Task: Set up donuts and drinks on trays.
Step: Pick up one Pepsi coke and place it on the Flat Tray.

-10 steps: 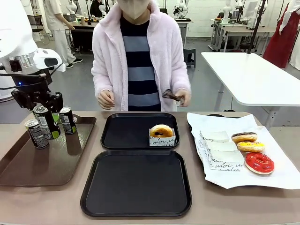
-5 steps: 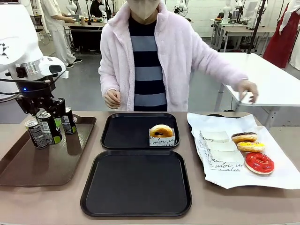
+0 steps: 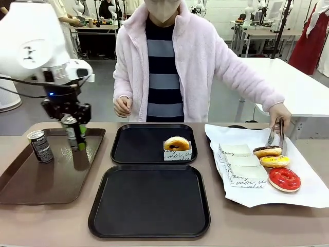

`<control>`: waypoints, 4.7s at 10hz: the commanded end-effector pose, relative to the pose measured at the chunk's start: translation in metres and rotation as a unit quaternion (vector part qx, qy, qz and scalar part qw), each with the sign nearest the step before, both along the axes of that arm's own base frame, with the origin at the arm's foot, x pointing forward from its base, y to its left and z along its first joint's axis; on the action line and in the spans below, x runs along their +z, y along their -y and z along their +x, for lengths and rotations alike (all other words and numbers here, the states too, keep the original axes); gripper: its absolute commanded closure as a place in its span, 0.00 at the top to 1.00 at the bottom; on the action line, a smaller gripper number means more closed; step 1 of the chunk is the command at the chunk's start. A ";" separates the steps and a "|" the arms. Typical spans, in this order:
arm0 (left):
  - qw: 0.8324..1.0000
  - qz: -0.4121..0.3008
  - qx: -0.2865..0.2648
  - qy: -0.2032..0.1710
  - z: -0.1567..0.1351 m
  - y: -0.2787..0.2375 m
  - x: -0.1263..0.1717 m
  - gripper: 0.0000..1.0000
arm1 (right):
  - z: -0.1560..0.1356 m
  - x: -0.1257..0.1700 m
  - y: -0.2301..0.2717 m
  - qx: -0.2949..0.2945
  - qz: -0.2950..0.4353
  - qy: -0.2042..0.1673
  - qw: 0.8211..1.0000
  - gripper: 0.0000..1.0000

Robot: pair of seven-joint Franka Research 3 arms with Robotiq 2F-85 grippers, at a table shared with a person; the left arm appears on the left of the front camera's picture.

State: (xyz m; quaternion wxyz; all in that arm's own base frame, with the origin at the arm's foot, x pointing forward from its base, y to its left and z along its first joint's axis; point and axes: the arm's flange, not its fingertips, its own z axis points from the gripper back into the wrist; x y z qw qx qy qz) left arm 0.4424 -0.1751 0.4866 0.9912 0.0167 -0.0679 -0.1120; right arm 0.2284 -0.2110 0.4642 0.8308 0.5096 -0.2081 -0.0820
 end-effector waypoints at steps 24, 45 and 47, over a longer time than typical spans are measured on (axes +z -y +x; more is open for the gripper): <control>0.991 0.015 -0.118 -0.058 -0.074 -0.003 -0.024 0.58 | 0.003 0.000 -0.001 0.002 0.007 0.007 1.000 1.00; 0.988 0.082 -0.118 0.062 -0.126 -0.022 0.041 0.58 | 0.003 0.000 -0.001 0.002 0.007 0.007 1.000 1.00; 0.988 0.070 -0.134 0.024 -0.105 -0.017 0.028 0.58 | 0.003 0.000 -0.001 0.002 0.007 0.007 1.000 1.00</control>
